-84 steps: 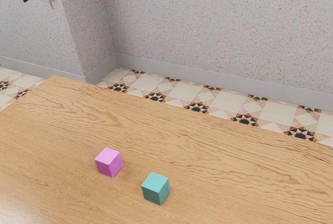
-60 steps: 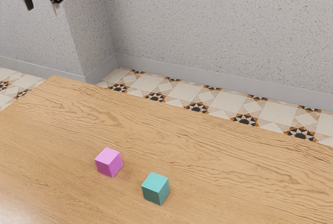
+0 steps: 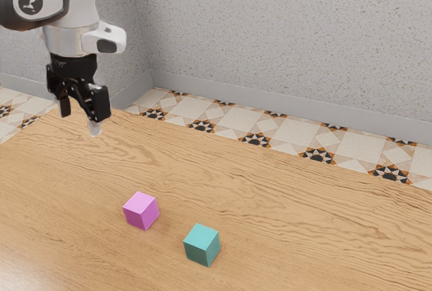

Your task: Pick up the blue block with one arm, and put the blue block on the pink block with one arm

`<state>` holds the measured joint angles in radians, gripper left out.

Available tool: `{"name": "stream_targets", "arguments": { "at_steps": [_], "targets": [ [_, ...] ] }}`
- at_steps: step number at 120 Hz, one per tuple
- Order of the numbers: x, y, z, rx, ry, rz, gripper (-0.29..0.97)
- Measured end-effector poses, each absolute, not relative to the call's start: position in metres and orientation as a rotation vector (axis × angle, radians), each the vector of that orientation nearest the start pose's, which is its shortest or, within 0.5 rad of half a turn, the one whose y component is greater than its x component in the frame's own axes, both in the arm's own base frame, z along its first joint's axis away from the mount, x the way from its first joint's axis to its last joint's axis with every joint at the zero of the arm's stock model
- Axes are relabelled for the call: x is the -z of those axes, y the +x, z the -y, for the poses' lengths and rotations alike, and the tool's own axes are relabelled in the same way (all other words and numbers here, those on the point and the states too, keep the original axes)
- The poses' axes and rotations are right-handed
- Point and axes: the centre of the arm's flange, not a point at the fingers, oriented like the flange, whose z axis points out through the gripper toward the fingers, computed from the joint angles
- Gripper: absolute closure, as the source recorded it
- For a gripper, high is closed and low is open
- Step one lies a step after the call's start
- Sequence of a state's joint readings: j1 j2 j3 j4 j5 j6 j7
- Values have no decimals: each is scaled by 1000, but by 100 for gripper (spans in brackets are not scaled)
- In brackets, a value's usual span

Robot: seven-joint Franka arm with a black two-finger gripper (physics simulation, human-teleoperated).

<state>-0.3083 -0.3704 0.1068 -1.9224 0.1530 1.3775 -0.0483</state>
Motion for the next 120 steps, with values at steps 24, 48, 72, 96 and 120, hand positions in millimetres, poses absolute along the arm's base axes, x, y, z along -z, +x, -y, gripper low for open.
{"name": "stream_targets", "arguments": {
  "at_steps": [24,48,72,96,120],
  "targets": [
    [-539,402,90,-295,-2982,-343,0],
    [-501,394,129,-282,-2980,-433,0],
    [-440,375,154,-347,-3001,-410,0],
    [-410,369,170,-315,-3066,-325,0],
    [-387,371,198,-227,-3109,-303,0]
  ]
}}
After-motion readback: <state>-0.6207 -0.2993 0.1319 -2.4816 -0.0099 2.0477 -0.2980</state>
